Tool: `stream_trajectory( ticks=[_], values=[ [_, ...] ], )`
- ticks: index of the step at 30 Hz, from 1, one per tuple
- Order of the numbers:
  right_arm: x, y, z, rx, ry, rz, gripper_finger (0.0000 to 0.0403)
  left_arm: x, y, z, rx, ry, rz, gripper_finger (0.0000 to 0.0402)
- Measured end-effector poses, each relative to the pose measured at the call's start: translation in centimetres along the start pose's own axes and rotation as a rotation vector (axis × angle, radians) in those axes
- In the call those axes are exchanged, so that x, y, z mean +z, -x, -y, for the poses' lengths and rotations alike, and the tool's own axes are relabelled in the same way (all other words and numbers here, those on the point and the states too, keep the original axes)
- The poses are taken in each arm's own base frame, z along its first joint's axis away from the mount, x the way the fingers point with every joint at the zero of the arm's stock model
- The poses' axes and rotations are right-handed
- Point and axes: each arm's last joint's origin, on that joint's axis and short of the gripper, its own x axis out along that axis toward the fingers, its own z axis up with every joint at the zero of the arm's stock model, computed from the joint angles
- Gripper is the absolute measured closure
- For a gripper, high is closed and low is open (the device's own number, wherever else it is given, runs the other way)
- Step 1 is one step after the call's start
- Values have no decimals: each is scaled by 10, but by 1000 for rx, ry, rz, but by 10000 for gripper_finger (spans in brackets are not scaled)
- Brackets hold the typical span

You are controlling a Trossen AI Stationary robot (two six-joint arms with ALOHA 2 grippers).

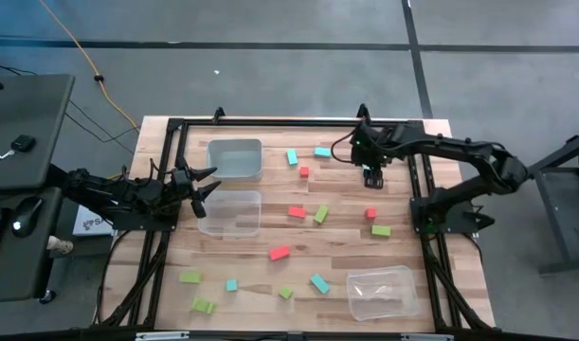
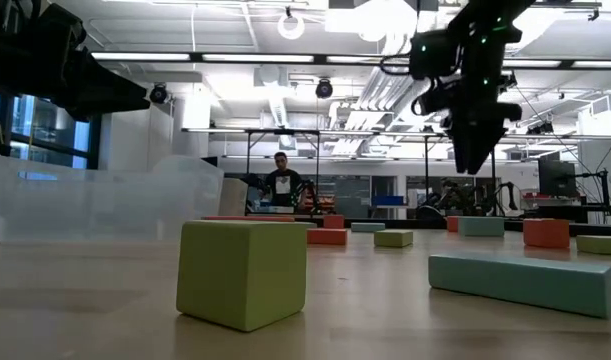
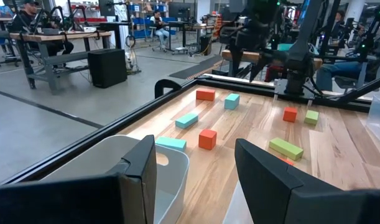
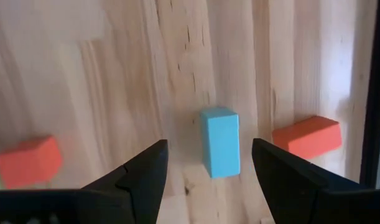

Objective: Sort & place blocks by color
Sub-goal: Put the blue block into the bottom transparent bin

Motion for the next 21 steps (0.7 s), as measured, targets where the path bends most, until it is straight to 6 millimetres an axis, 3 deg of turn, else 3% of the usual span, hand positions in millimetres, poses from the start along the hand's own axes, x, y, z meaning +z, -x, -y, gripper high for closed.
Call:
stream_trajectory(
  ticks=[11,21],
  values=[
    [2,-33,15,57,-23,-121,178,0,0,0,0,0,0,248],
    [-3,-40,29,64,-70,-138,178,1,0,0,0,6,7,248]
  ],
)
